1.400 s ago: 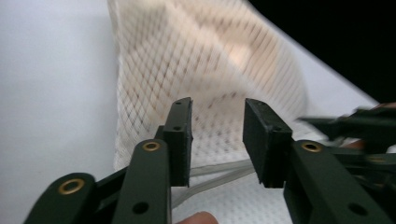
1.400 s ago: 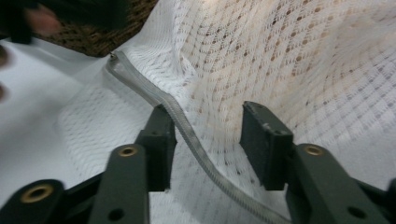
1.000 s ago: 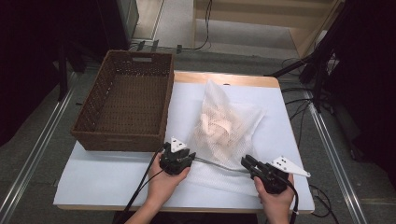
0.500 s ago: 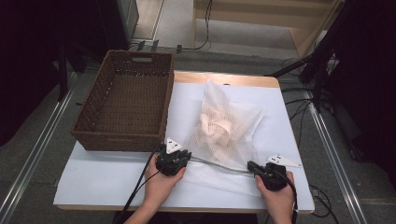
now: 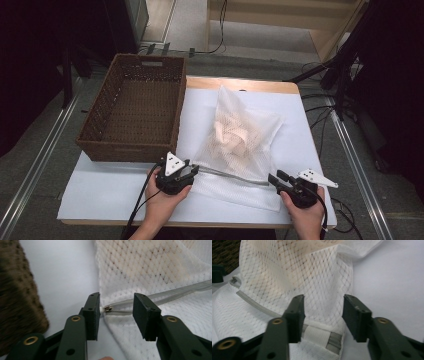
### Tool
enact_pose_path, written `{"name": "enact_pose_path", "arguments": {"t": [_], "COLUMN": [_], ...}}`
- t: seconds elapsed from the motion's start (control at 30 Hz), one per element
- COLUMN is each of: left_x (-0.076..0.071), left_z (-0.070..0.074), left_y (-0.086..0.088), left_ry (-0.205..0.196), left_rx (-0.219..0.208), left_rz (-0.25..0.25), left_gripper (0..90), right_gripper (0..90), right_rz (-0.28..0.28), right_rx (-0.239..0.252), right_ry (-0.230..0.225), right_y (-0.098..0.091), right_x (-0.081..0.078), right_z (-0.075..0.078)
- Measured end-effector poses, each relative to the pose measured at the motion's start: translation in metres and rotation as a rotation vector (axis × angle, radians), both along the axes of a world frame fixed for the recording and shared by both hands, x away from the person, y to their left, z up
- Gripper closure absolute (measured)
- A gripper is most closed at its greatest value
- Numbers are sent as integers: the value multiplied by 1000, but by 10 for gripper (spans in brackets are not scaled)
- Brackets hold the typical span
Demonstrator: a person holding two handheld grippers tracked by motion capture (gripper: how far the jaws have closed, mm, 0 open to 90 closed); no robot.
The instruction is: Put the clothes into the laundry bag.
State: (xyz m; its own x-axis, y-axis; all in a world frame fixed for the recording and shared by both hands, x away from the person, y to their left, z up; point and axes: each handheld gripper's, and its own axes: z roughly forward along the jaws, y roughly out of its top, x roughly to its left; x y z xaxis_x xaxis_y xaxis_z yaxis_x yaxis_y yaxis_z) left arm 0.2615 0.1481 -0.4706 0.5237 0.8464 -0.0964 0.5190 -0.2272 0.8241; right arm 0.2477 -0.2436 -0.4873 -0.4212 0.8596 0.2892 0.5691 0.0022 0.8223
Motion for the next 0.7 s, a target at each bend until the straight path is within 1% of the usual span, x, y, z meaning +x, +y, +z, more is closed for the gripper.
{"name": "enact_pose_path", "arguments": {"t": [0.03,0.07,0.1,0.17,0.2,0.23,0.37,0.4,0.47,0.5,0.53,0.57,0.6,0.63,0.67,0.7], "left_x": [-3,-5,-7,-11,-13,-14,-17,-18,-19,-20,-20,-21,-22,-22,-22,-23], "left_z": [1,1,2,3,4,5,7,8,8,8,8,9,9,9,9,10], "left_y": [4,7,11,18,22,25,42,46,53,56,61,64,68,71,76,81], "left_ry": [-10,-16,-17,-29,-32,-36,-41,-38,-31,-28,-28,-30,-29,-27,-28,-30], "left_rx": [1,-3,0,6,7,-3,-33,-34,-33,-34,-40,-40,-43,-52,-69,-72], "left_rz": [4,3,3,-7,-12,-13,-15,-16,-1,-1,-12,-11,-23,-30,-32,-28], "left_gripper": [545,506,485,451,417,380,260,231,162,139,134,101,82,68,49,43], "right_gripper": [477,428,401,377,359,332,259,236,220,203,181,159,138,136,136,133], "right_rz": [3,4,8,15,19,17,7,13,15,15,13,10,13,7,-6,-24], "right_rx": [2,-9,-28,-42,-41,-46,-62,-70,-79,-79,-82,-81,-82,-84,-94,-112], "right_ry": [-5,-10,-17,-22,-25,-25,-20,-24,-24,-22,-25,-22,-23,-24,-22,-25], "right_y": [0,0,1,1,1,1,-1,-2,-4,-5,-6,-8,-10,-11,-12,-13], "right_x": [0,0,0,1,1,1,1,1,1,1,1,2,3,3,3,3], "right_z": [1,1,2,3,3,3,5,5,6,6,6,6,6,6,7,6]}}
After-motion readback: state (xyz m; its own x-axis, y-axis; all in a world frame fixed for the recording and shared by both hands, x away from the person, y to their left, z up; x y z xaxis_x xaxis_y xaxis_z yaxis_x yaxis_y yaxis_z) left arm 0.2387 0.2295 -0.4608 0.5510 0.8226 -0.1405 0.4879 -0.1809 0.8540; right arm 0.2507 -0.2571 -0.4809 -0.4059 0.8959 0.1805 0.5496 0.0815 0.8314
